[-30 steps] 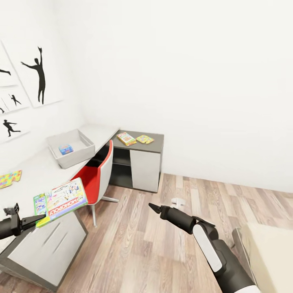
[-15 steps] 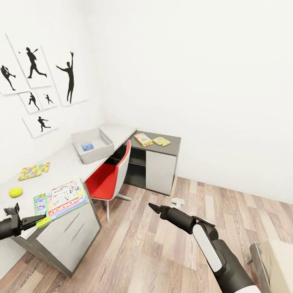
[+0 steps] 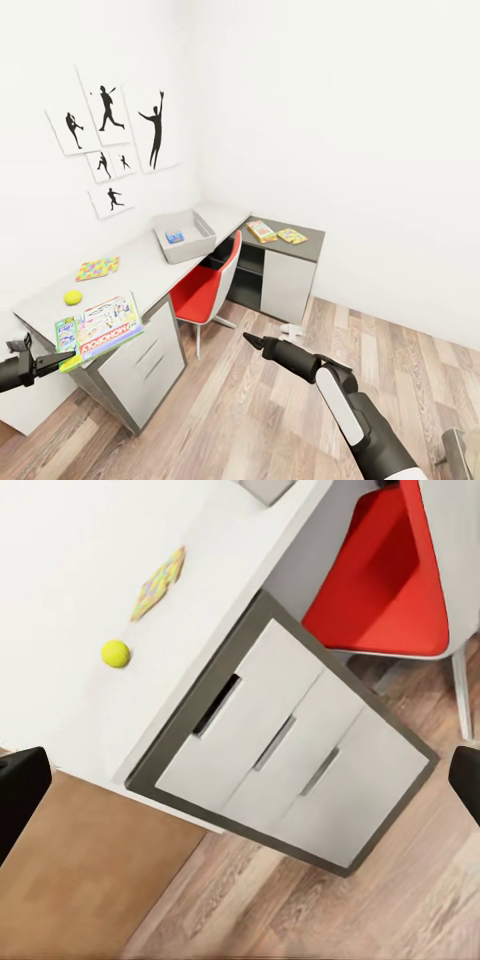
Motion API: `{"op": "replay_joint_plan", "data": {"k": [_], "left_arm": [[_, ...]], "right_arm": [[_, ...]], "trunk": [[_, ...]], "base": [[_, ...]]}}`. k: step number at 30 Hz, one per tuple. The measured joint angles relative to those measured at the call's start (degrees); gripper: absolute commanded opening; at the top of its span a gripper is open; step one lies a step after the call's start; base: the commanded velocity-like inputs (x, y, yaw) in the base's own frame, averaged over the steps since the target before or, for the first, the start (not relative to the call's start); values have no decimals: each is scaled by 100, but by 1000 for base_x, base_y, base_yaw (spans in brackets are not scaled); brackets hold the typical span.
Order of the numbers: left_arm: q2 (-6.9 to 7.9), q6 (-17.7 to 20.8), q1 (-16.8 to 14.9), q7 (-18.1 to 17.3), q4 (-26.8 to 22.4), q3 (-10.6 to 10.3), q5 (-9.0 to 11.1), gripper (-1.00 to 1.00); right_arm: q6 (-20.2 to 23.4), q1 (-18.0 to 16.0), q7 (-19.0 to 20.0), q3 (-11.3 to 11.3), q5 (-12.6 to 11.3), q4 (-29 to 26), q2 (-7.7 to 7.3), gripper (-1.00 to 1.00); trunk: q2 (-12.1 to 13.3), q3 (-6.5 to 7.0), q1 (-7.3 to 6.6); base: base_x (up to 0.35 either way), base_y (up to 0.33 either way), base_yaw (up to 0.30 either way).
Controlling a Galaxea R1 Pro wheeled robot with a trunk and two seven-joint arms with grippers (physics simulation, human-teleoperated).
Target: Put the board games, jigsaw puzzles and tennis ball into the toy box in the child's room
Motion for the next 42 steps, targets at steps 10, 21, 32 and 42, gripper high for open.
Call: {"op": "replay_joint_plan", "data": {"k": [10,21,32,42], "left_arm": [[0,-6,0,24,-9,0,-8,-100],[-3,-8,-3,42,-16,-92,-1,-100],[-89,-669,-3,41,-28,-98,8,-100],[-89,-677,-2,44,-26,-103,7,-100]], "right_arm": [[-6,0,9,0,1,0,-4,100],[-6,1,36,-11,-4,-2,-34,100],[2,2,27,-11,-5,-242,-55,100],[-3,6,21,0,-4,-257,-28,100]], "trunk": [[165,102,-89],[165,125,-89],[164,143,-91],[164,145,-92]], "base": [[0,0,277],[0,0,187],[147,-67,-27],[265,-156,20]]}}
